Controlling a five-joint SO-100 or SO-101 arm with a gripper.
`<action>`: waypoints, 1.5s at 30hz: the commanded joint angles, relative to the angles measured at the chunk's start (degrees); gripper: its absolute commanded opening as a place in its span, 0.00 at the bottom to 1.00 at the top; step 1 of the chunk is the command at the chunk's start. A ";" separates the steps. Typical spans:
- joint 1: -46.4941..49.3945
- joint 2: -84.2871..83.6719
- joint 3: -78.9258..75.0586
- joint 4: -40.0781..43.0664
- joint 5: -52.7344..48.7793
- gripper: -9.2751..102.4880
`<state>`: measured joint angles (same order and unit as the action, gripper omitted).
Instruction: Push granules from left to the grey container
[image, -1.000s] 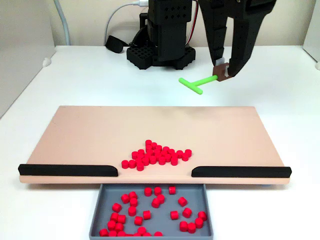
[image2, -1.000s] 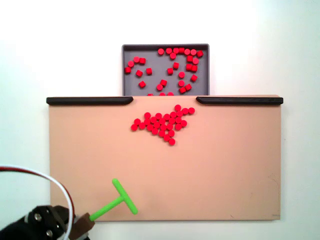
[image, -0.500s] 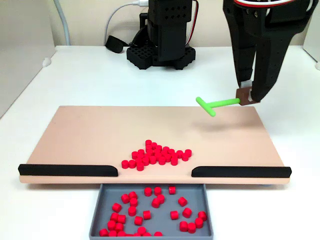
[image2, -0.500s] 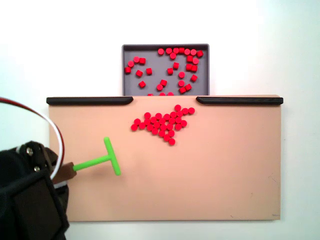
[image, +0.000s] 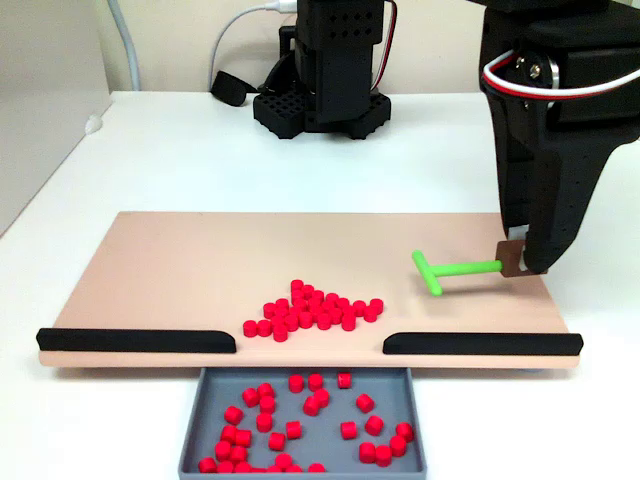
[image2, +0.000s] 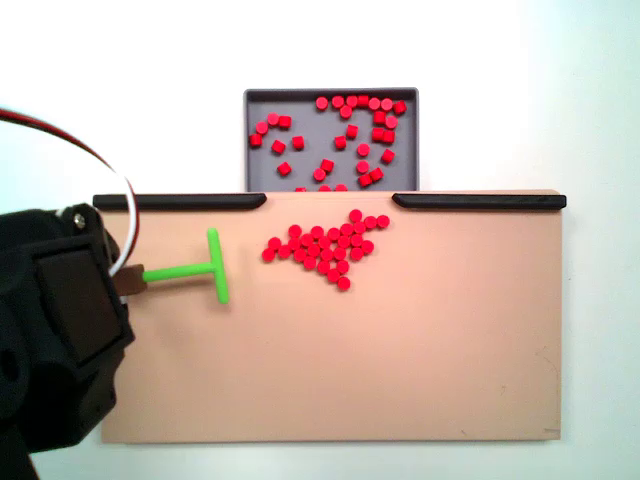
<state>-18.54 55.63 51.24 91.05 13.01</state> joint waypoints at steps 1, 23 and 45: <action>0.62 0.18 -2.20 -0.26 0.79 0.08; 1.49 -2.29 -2.20 -1.41 0.62 0.08; 4.57 -3.87 -2.20 -1.93 -3.96 0.08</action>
<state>-14.68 51.42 50.80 89.38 10.55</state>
